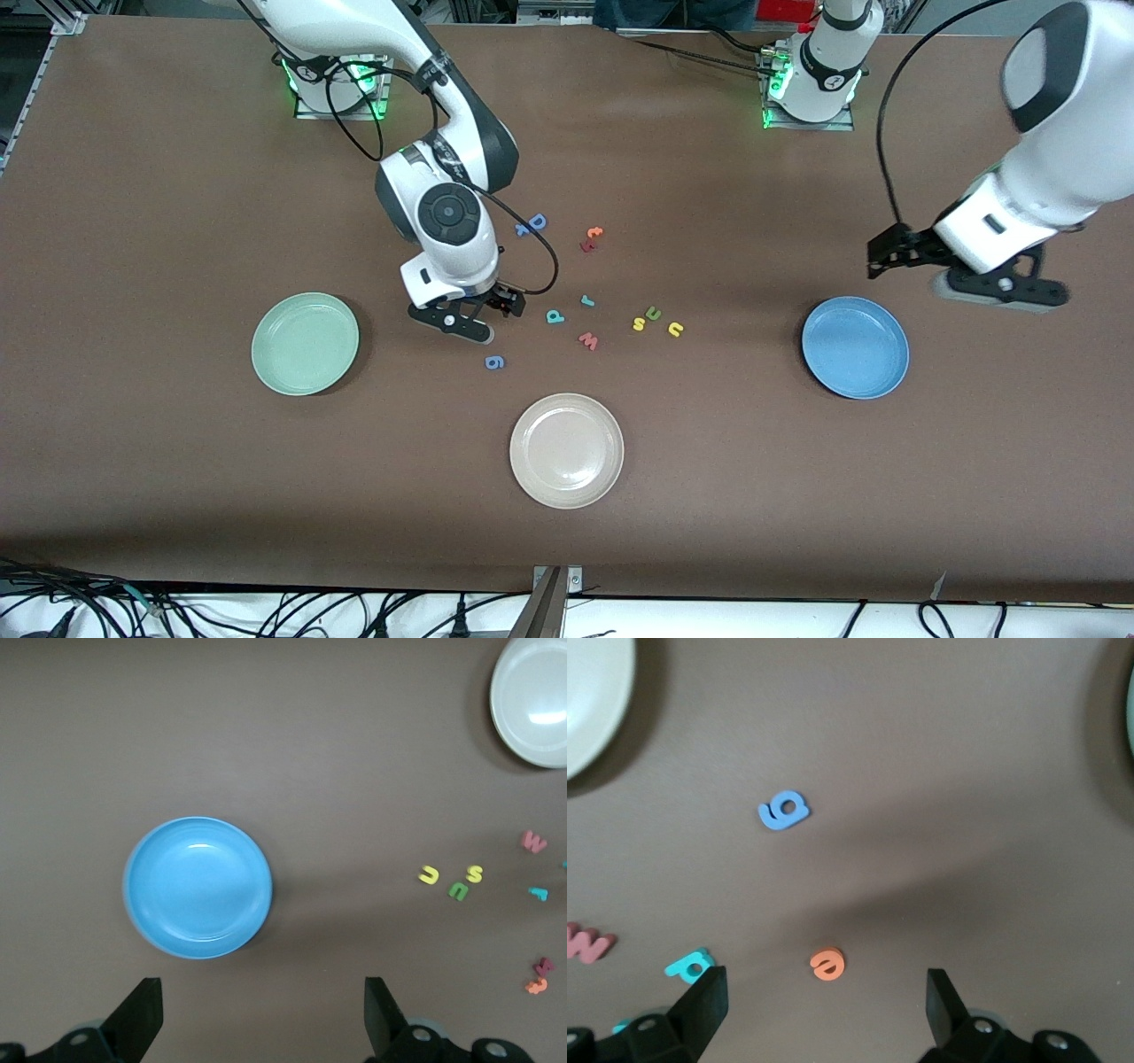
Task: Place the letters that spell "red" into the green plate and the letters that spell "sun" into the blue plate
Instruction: 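Reach the right gripper to the orange e while the left gripper approaches letters, then grasp the orange e with the right gripper while the left gripper lowers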
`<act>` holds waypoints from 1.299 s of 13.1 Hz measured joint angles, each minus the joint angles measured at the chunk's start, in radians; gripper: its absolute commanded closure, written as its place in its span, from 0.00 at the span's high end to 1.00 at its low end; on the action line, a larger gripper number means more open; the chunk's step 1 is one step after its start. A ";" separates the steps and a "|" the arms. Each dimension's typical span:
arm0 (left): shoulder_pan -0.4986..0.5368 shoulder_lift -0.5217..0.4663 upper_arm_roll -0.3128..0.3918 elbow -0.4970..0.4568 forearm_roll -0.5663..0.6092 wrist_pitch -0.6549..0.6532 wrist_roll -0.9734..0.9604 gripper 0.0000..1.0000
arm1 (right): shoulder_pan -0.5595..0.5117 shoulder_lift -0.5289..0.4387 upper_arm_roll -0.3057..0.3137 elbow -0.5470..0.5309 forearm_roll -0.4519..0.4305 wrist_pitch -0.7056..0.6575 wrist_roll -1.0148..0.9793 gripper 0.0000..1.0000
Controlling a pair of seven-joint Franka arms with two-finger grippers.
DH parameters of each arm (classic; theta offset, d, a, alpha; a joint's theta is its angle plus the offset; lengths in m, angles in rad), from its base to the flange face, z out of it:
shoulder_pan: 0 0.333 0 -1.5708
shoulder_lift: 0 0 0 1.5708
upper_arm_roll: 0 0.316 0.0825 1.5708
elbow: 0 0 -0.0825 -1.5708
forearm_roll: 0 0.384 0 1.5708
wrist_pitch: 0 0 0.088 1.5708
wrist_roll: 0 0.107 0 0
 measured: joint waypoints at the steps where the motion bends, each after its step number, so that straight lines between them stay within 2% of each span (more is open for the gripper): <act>1: -0.015 0.020 -0.013 -0.017 0.000 0.036 0.000 1.00 | 0.001 0.008 0.000 -0.003 0.000 0.002 0.008 0.78; 5: -0.053 0.095 -0.029 -0.076 0.000 0.172 0.000 0.99 | 0.018 0.046 0.000 -0.022 0.000 0.059 0.082 0.72; 9: -0.104 0.217 -0.031 -0.194 0.000 0.484 0.001 0.98 | 0.033 0.083 0.000 -0.075 0.000 0.169 0.138 0.71; 13: -0.180 0.315 -0.032 -0.203 0.009 0.531 0.006 0.99 | 0.033 0.085 0.000 -0.138 0.021 0.269 0.169 0.69; 14: -0.200 0.332 -0.032 -0.203 0.041 0.531 0.006 0.99 | 0.034 0.085 0.002 -0.150 0.022 0.281 0.188 0.68; 16: -0.231 0.367 -0.032 -0.197 0.120 0.542 0.002 0.90 | 0.037 0.085 0.005 -0.160 0.023 0.300 0.214 0.66; 17: -0.236 0.383 -0.032 -0.189 0.131 0.559 0.002 0.90 | 0.038 0.085 0.007 -0.163 0.025 0.315 0.228 0.66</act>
